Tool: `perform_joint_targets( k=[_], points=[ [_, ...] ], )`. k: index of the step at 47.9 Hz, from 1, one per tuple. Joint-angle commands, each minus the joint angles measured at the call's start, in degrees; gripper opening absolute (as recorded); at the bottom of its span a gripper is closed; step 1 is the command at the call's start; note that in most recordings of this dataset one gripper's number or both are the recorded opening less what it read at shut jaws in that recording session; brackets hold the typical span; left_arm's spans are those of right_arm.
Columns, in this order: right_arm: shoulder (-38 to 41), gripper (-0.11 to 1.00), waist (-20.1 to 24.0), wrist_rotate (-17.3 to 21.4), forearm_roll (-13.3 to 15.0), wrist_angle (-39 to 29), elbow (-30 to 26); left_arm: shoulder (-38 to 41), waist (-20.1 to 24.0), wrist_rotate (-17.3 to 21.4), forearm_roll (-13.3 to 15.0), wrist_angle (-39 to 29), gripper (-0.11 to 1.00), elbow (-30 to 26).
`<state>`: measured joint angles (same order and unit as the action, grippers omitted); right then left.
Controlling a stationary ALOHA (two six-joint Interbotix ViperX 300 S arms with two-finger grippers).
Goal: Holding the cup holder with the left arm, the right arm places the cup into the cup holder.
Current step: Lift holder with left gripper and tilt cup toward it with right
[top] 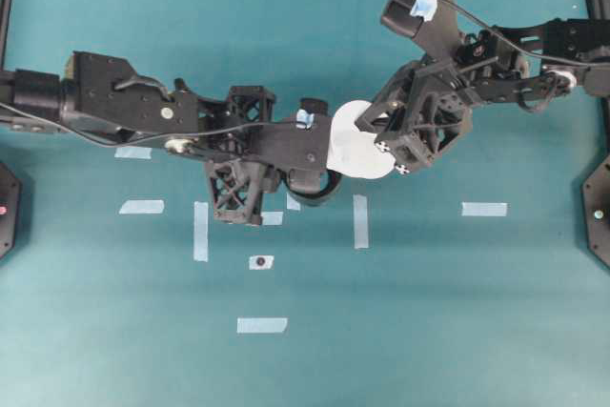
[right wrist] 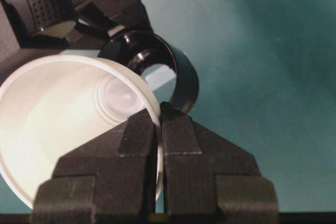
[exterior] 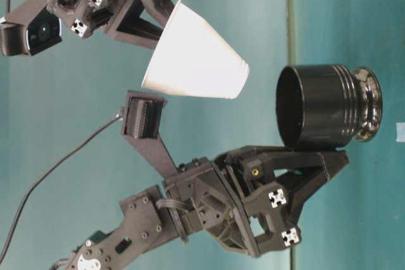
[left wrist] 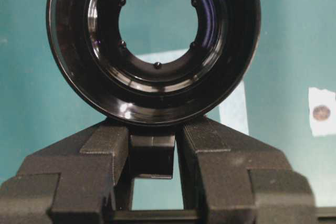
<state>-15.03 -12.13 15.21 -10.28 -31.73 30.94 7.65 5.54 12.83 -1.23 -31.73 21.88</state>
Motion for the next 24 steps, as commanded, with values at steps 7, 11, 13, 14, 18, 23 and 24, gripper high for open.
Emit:
perform_joint_targets(
  k=[7,11,13,14,18,23,24],
  points=[
    [0.7,0.02,0.53,0.53,-0.18,1.23,-1.58,-0.79,-0.09,0.0,-0.26,0.09,0.25,-2.11],
    [1.85,0.02,0.79,0.53,-0.18,1.76,-1.58,-0.79,-0.09,0.0,-0.26,0.0,0.25,-2.2],
    [2.29,0.02,0.97,0.53,-0.18,1.93,-1.58,-0.79,-0.09,0.0,-0.26,0.0,0.25,-2.2],
    [2.64,0.02,0.97,0.53,-0.18,1.93,-1.58,-0.79,-0.09,0.0,-0.26,0.0,0.25,-2.2],
    [3.52,0.02,1.14,0.53,-0.18,2.2,-1.58,-0.79,-0.09,0.0,-0.26,0.09,0.25,-2.29],
    [4.75,0.02,1.14,0.44,-0.18,2.29,-1.58,-0.79,-0.09,0.0,-0.26,0.0,0.25,-2.2],
    [4.92,0.02,1.14,0.44,-0.18,2.29,-1.58,-0.79,-0.09,0.0,-0.26,0.09,0.25,-2.2]
  ],
)
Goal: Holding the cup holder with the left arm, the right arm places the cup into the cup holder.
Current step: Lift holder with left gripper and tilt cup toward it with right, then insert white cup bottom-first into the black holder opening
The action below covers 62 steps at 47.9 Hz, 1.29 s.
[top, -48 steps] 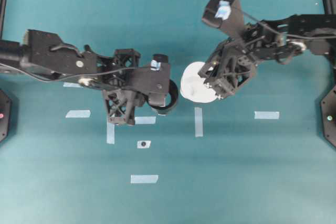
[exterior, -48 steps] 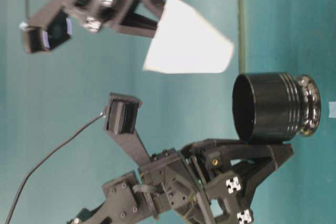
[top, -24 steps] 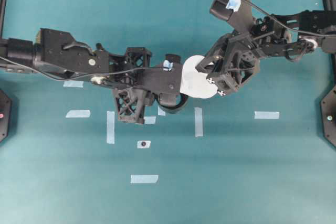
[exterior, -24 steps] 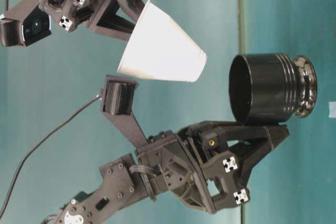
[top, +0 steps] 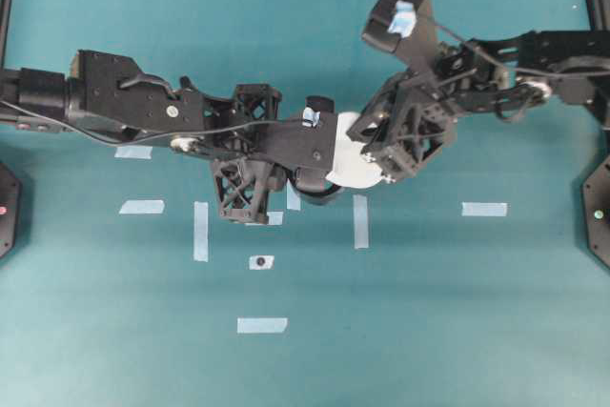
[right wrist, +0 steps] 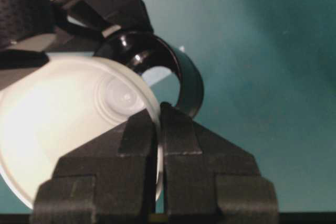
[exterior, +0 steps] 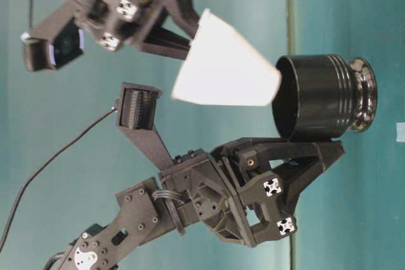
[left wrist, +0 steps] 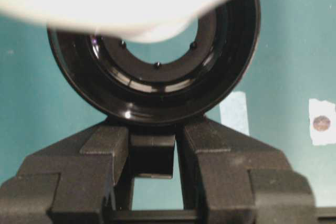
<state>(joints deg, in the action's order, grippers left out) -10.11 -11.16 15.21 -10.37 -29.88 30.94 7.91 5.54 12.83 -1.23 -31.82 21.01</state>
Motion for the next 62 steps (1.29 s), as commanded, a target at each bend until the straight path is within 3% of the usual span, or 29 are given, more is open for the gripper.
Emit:
perform_joint_targets(
  k=[1,62],
  points=[
    [0.26,0.02,0.18,0.44,-0.09,0.44,-1.58,-1.05,-0.09,0.0,-0.26,0.09,0.25,-1.32],
    [6.86,0.02,0.79,0.44,-0.09,1.85,-3.78,-1.05,-0.09,0.09,-0.26,0.18,0.25,-1.41]
  ],
)
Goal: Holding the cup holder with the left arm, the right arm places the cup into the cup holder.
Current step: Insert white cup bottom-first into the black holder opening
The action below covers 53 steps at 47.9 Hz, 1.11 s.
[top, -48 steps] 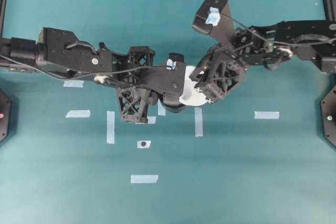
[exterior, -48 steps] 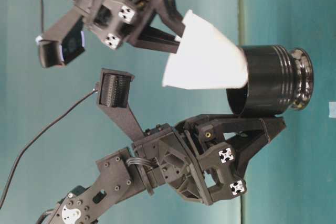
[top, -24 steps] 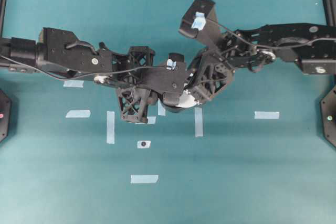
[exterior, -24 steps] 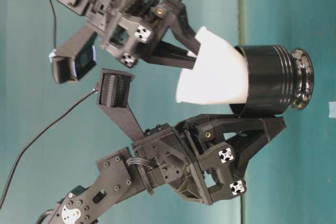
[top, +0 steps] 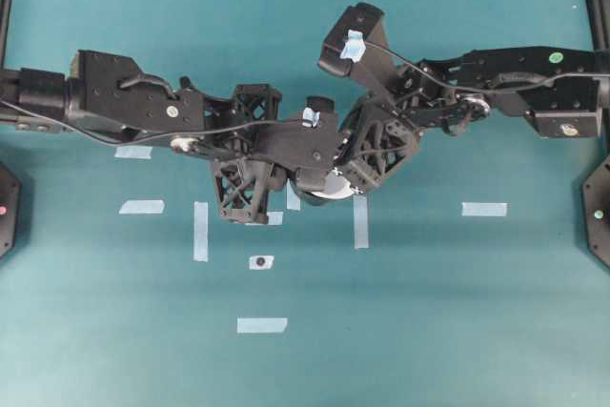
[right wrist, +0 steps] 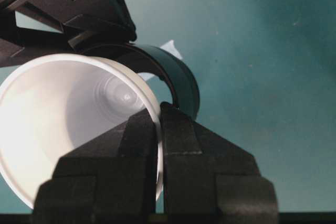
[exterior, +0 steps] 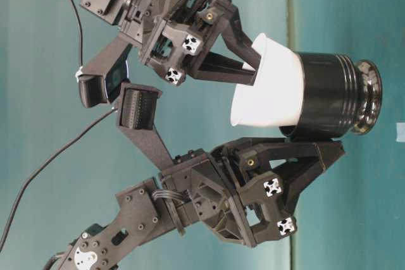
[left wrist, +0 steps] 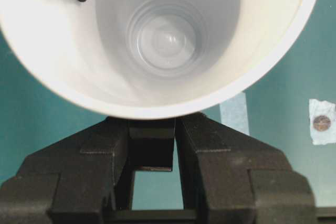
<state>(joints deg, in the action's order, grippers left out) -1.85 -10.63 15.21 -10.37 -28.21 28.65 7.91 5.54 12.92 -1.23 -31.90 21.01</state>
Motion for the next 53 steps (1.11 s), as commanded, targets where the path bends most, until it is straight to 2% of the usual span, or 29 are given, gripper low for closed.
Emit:
perform_joint_targets(
  k=[1,34,38,41,45,53],
  points=[
    [-1.41,0.02,0.26,0.44,-0.09,0.26,-1.49,-1.05,-0.09,0.0,-0.26,0.26,0.25,-1.32],
    [-1.49,0.02,0.35,0.35,-0.35,0.44,-1.49,-1.05,-0.09,-0.09,-0.26,0.35,0.25,-1.32],
    [-1.58,0.05,0.44,0.26,-0.44,0.44,-1.49,-1.05,-0.09,-0.09,-0.09,0.35,0.25,-1.23],
    [-1.58,0.12,0.44,0.26,-0.53,0.44,-1.49,-1.05,-0.09,-0.09,-0.26,0.35,0.25,-1.14],
    [-1.67,0.26,0.44,0.35,-0.53,0.44,-1.49,-1.05,-0.09,-0.09,-0.26,0.35,0.25,-1.23],
    [-1.76,0.69,0.44,0.62,-0.53,0.44,-1.49,-1.05,-0.09,0.0,-0.26,0.35,0.25,-1.14]
  ],
)
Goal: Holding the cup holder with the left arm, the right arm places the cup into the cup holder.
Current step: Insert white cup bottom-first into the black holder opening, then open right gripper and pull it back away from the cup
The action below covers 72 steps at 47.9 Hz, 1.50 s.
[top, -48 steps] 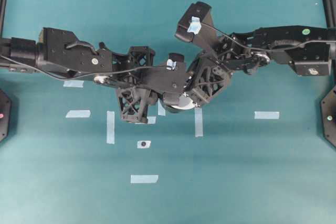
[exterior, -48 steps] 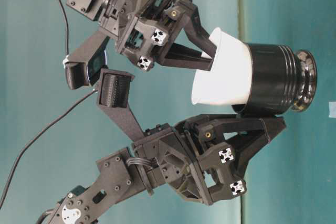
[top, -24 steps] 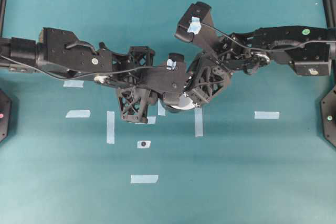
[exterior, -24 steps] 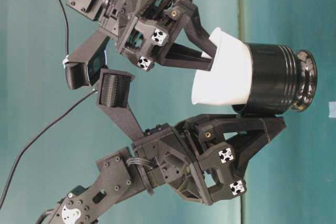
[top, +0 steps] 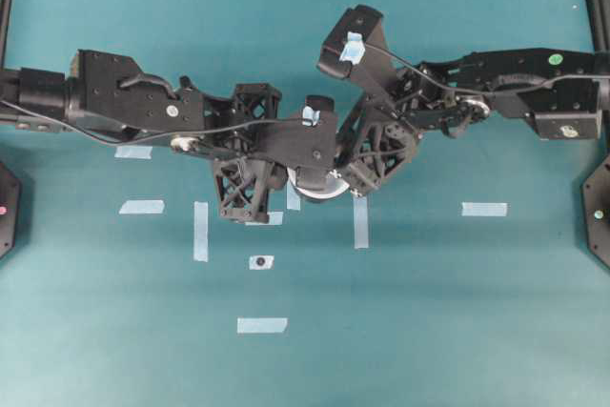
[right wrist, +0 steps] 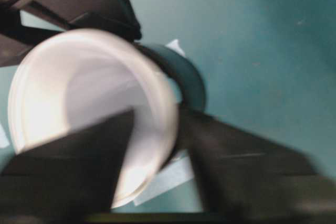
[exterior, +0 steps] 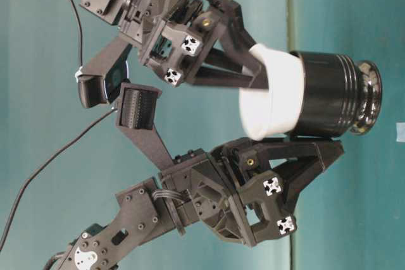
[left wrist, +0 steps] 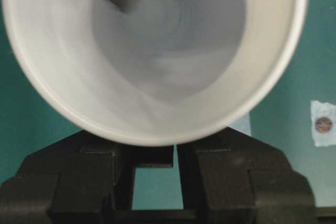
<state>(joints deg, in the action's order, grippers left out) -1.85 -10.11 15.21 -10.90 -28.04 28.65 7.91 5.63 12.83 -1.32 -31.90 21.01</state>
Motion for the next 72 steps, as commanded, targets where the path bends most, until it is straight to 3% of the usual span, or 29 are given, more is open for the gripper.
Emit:
perform_joint_targets(
  k=[1,4,6,29,47,58,72],
  points=[
    [-1.76,0.74,-0.09,0.62,0.0,0.26,-1.49,-1.05,-0.26,0.09,-0.18,0.35,0.25,-1.05],
    [-1.76,0.86,-0.09,0.62,0.0,0.18,-1.49,-1.05,-0.18,0.09,-0.18,0.35,0.25,-1.14],
    [-1.85,0.88,-0.09,0.62,0.0,0.18,-1.49,-1.05,-0.18,0.09,-0.18,0.35,0.25,-1.05],
    [-5.1,0.86,-0.09,0.53,0.0,0.0,0.0,-1.05,-0.26,-0.26,-0.18,1.14,0.25,-0.35],
    [-12.83,0.86,-0.18,0.79,0.0,0.18,5.8,-1.05,-0.62,-0.97,-0.18,5.63,0.25,1.93],
    [-16.17,0.85,-0.18,4.31,0.0,0.7,9.05,-0.97,-0.79,-1.93,-0.18,7.12,0.25,2.46],
    [-20.13,0.85,-0.18,4.75,0.0,1.49,12.22,0.26,-2.11,-3.08,-0.18,9.14,0.25,2.55]
  ],
)
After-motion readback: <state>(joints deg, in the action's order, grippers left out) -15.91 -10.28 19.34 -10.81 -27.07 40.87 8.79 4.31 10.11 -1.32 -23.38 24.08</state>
